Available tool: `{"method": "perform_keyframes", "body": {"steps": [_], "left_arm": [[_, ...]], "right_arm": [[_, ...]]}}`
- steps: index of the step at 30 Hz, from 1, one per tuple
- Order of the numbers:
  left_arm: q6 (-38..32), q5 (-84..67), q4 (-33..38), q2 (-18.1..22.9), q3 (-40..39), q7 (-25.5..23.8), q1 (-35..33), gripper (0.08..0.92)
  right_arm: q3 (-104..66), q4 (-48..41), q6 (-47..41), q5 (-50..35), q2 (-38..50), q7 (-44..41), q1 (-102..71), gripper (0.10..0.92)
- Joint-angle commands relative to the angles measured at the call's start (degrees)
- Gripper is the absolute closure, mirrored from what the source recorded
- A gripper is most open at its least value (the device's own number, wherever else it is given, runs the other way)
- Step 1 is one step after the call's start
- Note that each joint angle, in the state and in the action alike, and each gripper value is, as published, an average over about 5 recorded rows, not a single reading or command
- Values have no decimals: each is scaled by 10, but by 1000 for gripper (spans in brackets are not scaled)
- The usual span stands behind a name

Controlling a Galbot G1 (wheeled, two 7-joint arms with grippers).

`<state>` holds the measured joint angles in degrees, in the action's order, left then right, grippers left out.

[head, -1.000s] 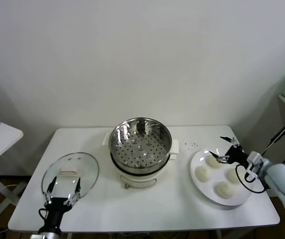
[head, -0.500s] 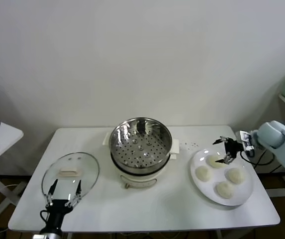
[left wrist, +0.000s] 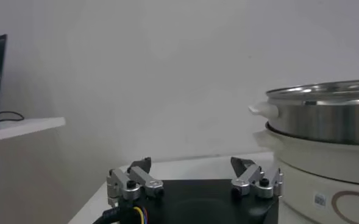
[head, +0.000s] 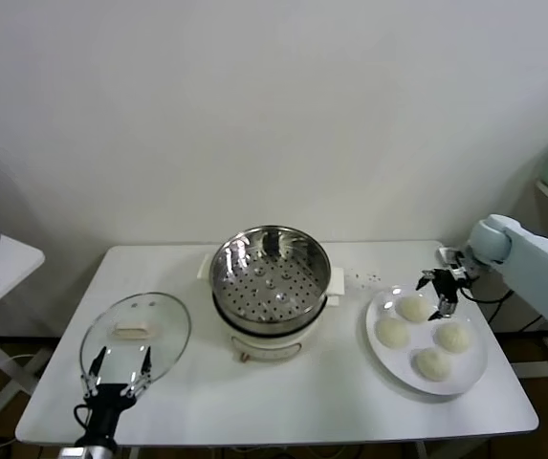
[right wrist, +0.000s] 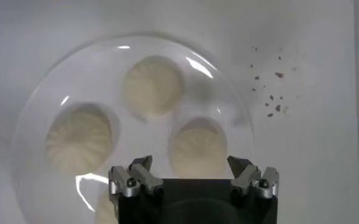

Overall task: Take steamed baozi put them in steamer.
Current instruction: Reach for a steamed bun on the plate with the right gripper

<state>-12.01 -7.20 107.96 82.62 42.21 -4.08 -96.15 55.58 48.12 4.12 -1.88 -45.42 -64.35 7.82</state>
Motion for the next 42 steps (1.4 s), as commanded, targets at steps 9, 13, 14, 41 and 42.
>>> {"method": "perform_keyframes", "body": {"steps": [9, 13, 14, 41, 42], "left_arm": [[6, -2, -10, 0, 7, 6, -1, 177], [7, 0, -13, -1, 8, 10, -2, 177], [7, 0, -13, -2, 8, 11, -2, 177], [4, 0, -16, -4, 8, 14, -3, 177], [4, 0, -17, -4, 8, 14, -4, 177]], "right_arm": [[-9, -57, 24, 72, -49, 15, -20, 203], [-13, -56, 24, 78, -49, 15, -29, 203], [-16, -57, 24, 81, -49, 16, -31, 203], [-50, -66, 27, 95, -56, 24, -46, 291], [-50, -66, 27, 95, -56, 24, -47, 302]]}}
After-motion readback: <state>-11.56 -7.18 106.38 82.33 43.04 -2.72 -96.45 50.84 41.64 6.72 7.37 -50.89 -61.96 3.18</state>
